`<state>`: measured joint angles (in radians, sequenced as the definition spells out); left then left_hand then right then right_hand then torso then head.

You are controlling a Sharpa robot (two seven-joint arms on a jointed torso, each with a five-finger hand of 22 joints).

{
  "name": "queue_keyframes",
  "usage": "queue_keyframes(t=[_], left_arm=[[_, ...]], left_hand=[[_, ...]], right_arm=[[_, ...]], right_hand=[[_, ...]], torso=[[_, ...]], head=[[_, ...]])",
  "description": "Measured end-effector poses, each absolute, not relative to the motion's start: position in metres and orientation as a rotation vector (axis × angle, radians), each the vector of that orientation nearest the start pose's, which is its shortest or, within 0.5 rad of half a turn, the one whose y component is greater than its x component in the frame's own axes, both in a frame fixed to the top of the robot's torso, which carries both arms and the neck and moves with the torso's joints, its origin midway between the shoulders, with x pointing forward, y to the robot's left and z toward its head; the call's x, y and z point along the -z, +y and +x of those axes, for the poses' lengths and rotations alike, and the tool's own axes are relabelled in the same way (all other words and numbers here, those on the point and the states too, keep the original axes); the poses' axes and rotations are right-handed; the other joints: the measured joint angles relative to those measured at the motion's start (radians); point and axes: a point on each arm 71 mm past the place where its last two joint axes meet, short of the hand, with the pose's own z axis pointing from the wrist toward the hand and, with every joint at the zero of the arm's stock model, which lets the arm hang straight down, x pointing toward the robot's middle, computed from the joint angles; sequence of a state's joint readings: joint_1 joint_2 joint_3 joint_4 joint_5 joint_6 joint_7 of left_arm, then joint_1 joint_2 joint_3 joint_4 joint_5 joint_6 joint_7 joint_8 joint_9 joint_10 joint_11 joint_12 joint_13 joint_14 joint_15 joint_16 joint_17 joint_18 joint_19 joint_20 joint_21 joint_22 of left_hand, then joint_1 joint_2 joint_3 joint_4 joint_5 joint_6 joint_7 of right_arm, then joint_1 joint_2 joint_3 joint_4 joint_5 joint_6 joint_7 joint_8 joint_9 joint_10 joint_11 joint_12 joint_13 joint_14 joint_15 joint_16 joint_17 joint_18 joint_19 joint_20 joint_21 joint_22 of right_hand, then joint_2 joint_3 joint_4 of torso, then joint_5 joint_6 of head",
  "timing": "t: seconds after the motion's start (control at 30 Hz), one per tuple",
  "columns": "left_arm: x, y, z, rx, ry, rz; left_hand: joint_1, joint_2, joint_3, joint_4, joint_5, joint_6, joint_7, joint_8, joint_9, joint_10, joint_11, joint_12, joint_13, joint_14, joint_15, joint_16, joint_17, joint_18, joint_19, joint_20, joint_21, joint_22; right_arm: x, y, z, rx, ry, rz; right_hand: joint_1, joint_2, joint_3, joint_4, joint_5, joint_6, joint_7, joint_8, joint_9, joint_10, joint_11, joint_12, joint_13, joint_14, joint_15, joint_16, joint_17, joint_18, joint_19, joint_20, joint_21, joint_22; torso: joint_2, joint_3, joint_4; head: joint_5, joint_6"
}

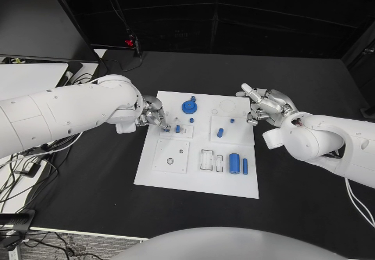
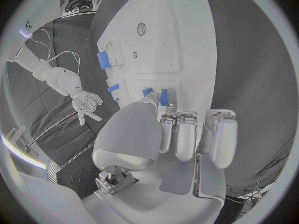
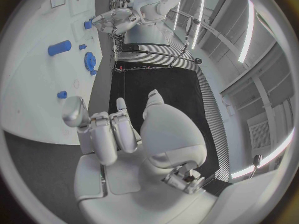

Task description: Assemble the parts on the task board

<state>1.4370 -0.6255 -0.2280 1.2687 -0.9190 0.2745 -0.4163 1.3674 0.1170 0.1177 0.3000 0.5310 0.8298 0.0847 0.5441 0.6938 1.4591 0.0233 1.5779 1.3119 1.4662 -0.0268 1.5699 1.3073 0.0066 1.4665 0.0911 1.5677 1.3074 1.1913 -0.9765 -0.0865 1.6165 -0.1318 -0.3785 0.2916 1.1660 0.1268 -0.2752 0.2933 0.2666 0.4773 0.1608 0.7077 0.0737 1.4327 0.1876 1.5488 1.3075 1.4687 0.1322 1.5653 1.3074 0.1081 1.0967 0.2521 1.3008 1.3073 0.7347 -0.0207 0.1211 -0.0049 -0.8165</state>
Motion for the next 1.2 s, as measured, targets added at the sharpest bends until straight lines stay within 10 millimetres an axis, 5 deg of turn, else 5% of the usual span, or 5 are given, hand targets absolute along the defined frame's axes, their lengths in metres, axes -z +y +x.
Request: queue_keyframes(t=[0.1, 0.33, 0.67, 1.07, 1.2], left_arm=[[0.1865, 0.1803, 0.5326, 0.435, 2.393, -0.07], [0.1867, 0.1817, 0.5328, 0.417, 2.395, -0.075], [0.1867, 0.1816, 0.5328, 0.412, 2.396, -0.078], [0.1869, 0.1816, 0.5328, 0.412, 2.396, -0.079], [0.1873, 0.1823, 0.5322, 0.419, 2.39, -0.083]], left_hand=[[-0.023, 0.02, -0.016, -0.008, -0.031, 0.0, 0.0, 0.0, 0.0, -0.001, 0.001, 0.0, 0.002, 0.0, 0.0, 0.0, 0.0, 0.0, 0.0, 0.0, 0.0, 0.0], [-0.112, 0.016, -0.059, -0.005, -0.09, -0.013, -0.002, -0.007, -0.005, 0.006, -0.006, -0.014, -0.007, 0.0, 0.0, 0.0, 0.0, 0.0, 0.0, 0.0, 0.0, 0.0], [-0.181, 0.001, -0.107, -0.005, -0.135, -0.021, -0.002, -0.004, -0.009, 0.008, 0.0, -0.011, -0.004, -0.001, 0.001, 0.0, 0.0, 0.0, 0.0, 0.0, 0.0, 0.0], [-0.222, -0.004, -0.138, -0.004, -0.146, -0.022, 0.0, -0.004, -0.009, 0.008, 0.0, -0.011, -0.004, 0.0, 0.007, 0.0, 0.0, 0.0, -0.004, 0.004, 0.0, 0.0], [-0.285, -0.003, -0.179, -0.006, -0.2, -0.022, 0.0, -0.002, -0.01, 0.007, 0.0, -0.011, -0.004, 0.0, 0.007, 0.0, 0.0, 0.0, 0.0, 0.007, 0.0, 0.0]], right_arm=[[0.1962, -0.2494, 0.4628, -1.335, 1.533, 1.081], [0.1962, -0.2496, 0.4628, -1.335, 1.533, 1.081], [0.1962, -0.2495, 0.4628, -1.335, 1.533, 1.081], [0.1963, -0.2498, 0.463, -1.334, 1.533, 1.081], [0.1963, -0.2498, 0.463, -1.333, 1.533, 1.081]], right_hand=[[0.0, 0.0, 0.0, 0.0, 0.0, 0.0, 0.0, 0.0, 0.0, 0.0, 0.0, 0.0, 0.0, 0.0, 0.0, 0.0, 0.0, 0.0, 0.0, 0.0, 0.0, 0.0], [0.0, 0.0, 0.0, 0.0, 0.0, 0.0, 0.0, 0.0, 0.0, 0.0, 0.0, 0.0, 0.0, 0.0, 0.0, 0.0, 0.0, 0.0, 0.0, 0.0, 0.0, 0.0], [0.0, 0.0, 0.0, 0.0, 0.0, 0.0, 0.0, 0.0, 0.0, 0.0, 0.0, 0.0, 0.0, 0.0, 0.0, 0.0, 0.0, 0.0, 0.0, 0.0, 0.0, 0.0], [0.0, 0.0, -0.003, -0.003, 0.0, 0.0, 0.0, 0.0, -0.001, 0.0, 0.0, 0.0, 0.0, 0.0, 0.0, 0.0, 0.0, 0.0, 0.0, 0.0, 0.0, 0.0], [0.0, 0.0, -0.003, -0.003, 0.0, 0.0, 0.0, 0.0, -0.001, 0.0, 0.0, 0.0, 0.0, 0.0, 0.0, 0.0, 0.0, 0.0, 0.0, 0.0, 0.0, 0.0]], torso=[[0.0, 0.0, 0.0], [0.0, -0.0001, 0.0], [0.0, 0.0, 0.0], [0.0, -0.0001, 0.0], [0.0, 0.0001, 0.0]], head=[[0.0, -0.001], [-0.001, -0.004], [-0.002, -0.005], [-0.003, -0.005], [-0.003, -0.003]])
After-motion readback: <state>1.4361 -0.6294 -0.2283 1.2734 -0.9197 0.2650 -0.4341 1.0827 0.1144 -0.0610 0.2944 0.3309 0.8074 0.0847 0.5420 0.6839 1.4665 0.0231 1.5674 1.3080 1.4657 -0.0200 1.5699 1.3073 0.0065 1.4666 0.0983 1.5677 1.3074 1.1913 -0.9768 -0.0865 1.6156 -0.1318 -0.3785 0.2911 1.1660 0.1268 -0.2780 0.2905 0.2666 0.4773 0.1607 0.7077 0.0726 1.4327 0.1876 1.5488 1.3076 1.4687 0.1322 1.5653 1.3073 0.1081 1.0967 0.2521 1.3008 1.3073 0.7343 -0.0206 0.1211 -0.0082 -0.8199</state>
